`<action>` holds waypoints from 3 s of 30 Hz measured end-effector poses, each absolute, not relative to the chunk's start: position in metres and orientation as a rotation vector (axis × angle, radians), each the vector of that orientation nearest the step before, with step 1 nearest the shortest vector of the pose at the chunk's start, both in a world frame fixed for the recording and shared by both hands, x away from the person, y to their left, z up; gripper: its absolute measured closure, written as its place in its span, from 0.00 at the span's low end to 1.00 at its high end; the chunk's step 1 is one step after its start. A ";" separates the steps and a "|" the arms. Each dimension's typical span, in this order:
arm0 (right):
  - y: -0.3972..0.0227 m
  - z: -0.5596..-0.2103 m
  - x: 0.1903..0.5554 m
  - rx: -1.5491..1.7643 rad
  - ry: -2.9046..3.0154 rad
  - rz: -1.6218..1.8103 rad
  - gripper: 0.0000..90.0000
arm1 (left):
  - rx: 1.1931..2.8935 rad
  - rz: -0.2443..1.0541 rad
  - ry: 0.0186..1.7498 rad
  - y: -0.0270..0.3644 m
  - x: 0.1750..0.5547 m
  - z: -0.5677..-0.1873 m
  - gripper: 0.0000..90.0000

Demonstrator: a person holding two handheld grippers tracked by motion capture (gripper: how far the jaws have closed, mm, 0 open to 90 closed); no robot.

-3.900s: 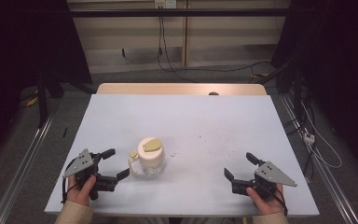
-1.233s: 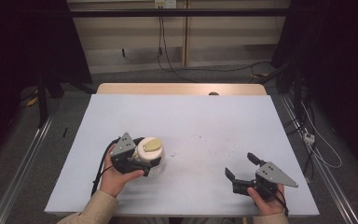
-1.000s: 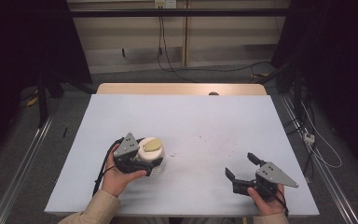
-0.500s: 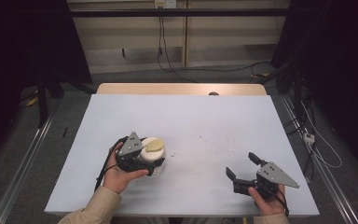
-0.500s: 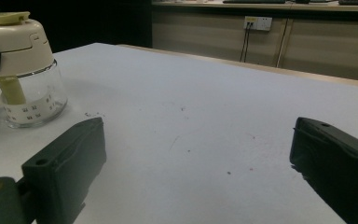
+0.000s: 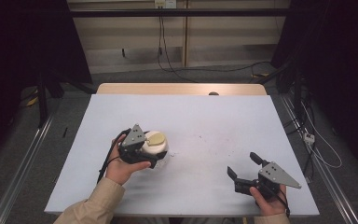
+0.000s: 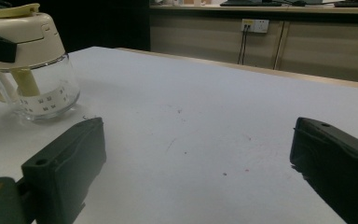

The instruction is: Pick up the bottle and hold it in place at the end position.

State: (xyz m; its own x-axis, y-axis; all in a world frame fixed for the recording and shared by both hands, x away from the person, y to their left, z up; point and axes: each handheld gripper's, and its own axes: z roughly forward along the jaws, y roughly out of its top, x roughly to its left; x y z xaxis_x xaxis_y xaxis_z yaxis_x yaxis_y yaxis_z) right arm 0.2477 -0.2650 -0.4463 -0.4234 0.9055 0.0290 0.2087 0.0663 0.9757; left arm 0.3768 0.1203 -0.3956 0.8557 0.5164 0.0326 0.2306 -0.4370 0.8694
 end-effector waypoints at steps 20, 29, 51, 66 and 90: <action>-0.265 -0.447 0.248 1.120 1.723 1.403 0.03 | 2.036 0.312 0.531 0.094 0.412 -0.386 0.12; -0.265 -0.447 0.248 1.117 1.727 1.403 0.03 | 2.048 0.312 0.522 0.079 0.422 -0.384 0.12; -0.265 -0.447 0.248 1.111 1.736 1.405 0.04 | 2.064 0.323 0.519 0.060 0.442 -0.389 0.12; -0.265 -0.447 0.248 1.110 1.735 1.409 0.04 | 2.073 0.318 0.528 0.047 0.454 -0.395 0.12; -0.263 -0.447 0.249 1.104 1.739 1.410 0.04 | 2.085 0.309 0.499 0.027 0.460 -0.401 0.12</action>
